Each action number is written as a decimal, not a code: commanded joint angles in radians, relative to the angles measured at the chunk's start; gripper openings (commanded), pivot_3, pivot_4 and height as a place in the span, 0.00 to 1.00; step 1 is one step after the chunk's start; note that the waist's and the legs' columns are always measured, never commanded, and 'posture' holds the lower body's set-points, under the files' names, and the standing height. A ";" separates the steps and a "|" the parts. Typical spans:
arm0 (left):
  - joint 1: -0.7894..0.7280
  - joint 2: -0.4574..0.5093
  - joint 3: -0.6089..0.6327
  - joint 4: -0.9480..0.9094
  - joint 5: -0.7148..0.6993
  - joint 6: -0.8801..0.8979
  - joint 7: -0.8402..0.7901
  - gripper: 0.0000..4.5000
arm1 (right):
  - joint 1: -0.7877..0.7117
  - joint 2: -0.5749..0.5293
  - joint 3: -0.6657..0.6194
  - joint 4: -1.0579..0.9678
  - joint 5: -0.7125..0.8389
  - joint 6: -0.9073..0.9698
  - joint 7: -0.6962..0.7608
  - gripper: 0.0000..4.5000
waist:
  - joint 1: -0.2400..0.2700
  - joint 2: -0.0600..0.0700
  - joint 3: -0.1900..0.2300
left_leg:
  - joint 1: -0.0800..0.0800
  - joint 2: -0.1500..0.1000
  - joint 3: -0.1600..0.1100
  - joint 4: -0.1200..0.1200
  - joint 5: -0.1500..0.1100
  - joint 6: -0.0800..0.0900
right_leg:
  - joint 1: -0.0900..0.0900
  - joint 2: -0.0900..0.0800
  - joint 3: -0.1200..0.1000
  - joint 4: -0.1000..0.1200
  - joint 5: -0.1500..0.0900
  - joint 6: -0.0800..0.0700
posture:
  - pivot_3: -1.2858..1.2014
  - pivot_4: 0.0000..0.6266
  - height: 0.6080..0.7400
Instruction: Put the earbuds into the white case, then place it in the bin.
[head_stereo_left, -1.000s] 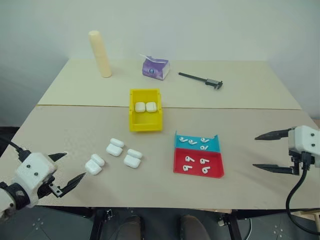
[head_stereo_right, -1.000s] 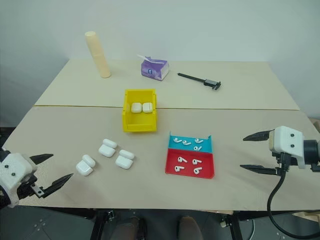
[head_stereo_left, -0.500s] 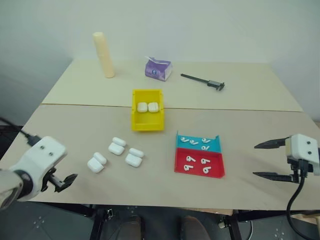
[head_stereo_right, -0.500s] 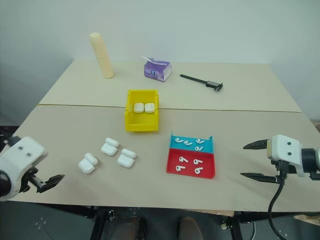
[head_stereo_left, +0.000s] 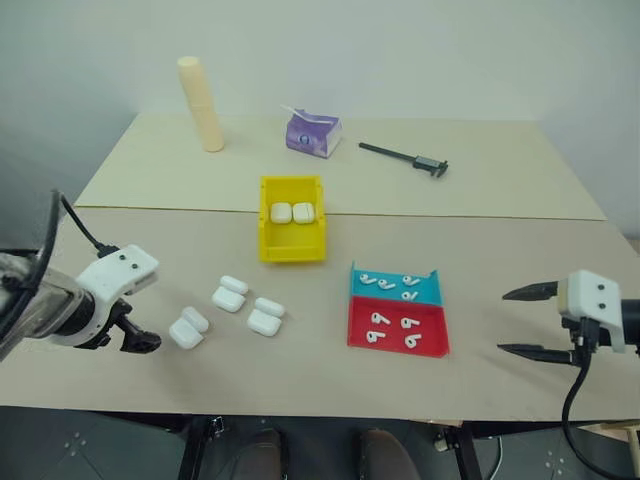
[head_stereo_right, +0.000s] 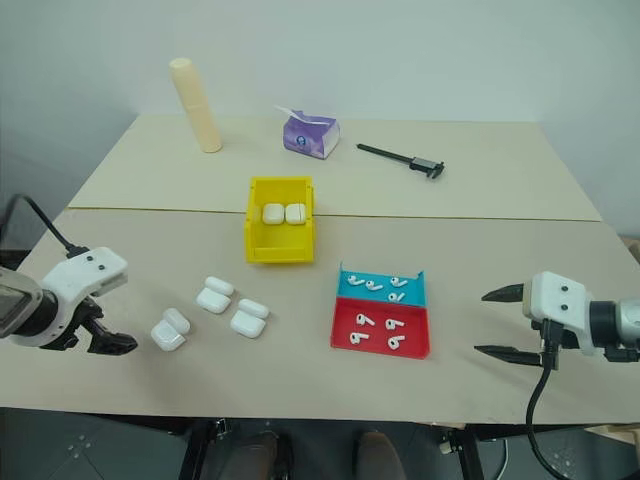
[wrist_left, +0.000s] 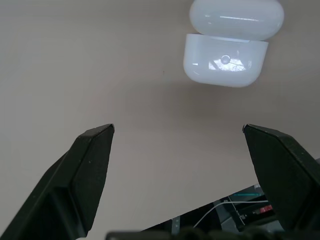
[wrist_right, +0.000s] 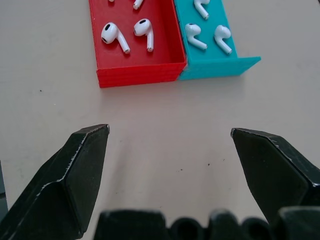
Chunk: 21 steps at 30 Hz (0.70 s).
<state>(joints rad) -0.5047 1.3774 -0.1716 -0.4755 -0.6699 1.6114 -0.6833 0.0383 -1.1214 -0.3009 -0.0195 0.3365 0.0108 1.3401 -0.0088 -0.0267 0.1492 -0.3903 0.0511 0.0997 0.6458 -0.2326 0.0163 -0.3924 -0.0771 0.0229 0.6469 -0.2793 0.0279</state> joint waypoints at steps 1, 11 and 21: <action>-0.073 -0.017 -0.102 0.023 0.050 -0.025 -0.002 1.00 | 0.004 -0.003 -0.045 -0.033 0.010 0.009 -0.016 1.00 | 0.000 0.000 0.000 | 0.000 0.000 0.000 0.000 0.000 0.000 | 0.000 0.000 0.000 0.000 0.000 0.000 | 0.52 0.24 1.00; -0.182 -0.152 -0.224 0.131 0.070 0.003 0.046 1.00 | 0.041 -0.003 -0.066 -0.060 0.008 0.025 -0.045 1.00 | 0.002 -0.001 0.001 | 0.000 0.000 -0.002 0.002 0.000 0.000 | 0.002 0.000 -0.001 0.000 0.000 0.001 | 0.52 0.24 1.00; -0.211 -0.248 -0.255 0.182 0.083 0.003 0.110 1.00 | 0.044 0.002 -0.057 -0.068 0.004 0.018 -0.063 1.00 | 0.006 -0.001 0.001 | -0.001 0.000 -0.005 0.004 0.000 0.000 | 0.003 0.000 -0.003 0.001 0.000 0.001 | 0.52 0.24 1.00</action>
<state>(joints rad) -0.6814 1.1301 -0.4319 -0.3002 -0.5941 1.6117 -0.5855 0.0890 -1.1186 -0.3273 -0.0671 0.3359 0.0284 1.2821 -0.0026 -0.0281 0.1500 -0.3910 0.0507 0.0947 0.6504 -0.2324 0.0161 -0.3896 -0.0770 0.0195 0.6480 -0.2793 0.0284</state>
